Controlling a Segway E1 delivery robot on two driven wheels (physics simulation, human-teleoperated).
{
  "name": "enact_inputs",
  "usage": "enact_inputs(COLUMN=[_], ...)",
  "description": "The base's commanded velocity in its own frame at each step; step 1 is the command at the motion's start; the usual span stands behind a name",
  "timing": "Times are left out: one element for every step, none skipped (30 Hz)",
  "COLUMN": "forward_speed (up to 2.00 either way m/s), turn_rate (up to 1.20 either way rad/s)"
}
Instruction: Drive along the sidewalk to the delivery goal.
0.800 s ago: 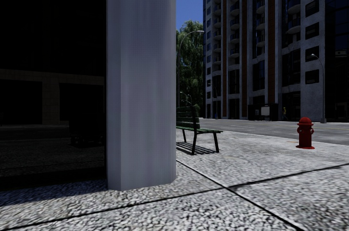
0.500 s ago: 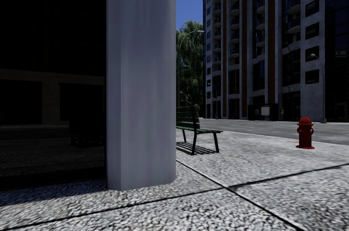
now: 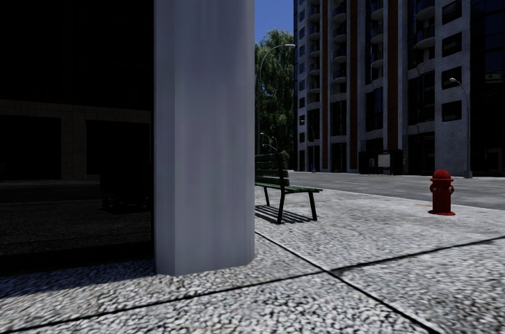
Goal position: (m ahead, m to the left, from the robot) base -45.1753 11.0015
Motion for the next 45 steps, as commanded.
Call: enact_inputs(forward_speed=[0.0,0.0,0.0,0.0,0.0,0.0,0.07,0.27,0.37,0.42,0.44,0.45,0.45,0.45,0.46,0.49,0.52,0.52,0.57,0.6,0.62,0.62,0.62,0.64,0.68,0.82,0.83,0.84,0.84,0.84,0.84,0.85,0.88,0.91,0.93,0.93,0.94,0.94,0.94,0.94,0.94,0.94,0.94,0.94,0.94], turn_rate=[0.0,0.0,0.0,0.0,0.0,0.0,0.0,-0.02,-0.05,-0.14,-0.24,-0.29,-0.29,-0.29,-0.3,-0.3,-0.3,-0.3,-0.3,-0.33,-0.39,-0.42,-0.42,-0.43,-0.43,-0.57,-0.57,-0.57,-0.57,-0.57,-0.58,-0.58,-0.58,-0.58,-0.58,-0.58,-0.58,-0.58,-0.58,-0.58,-0.58,-0.58,-0.58,-0.58,-0.58])
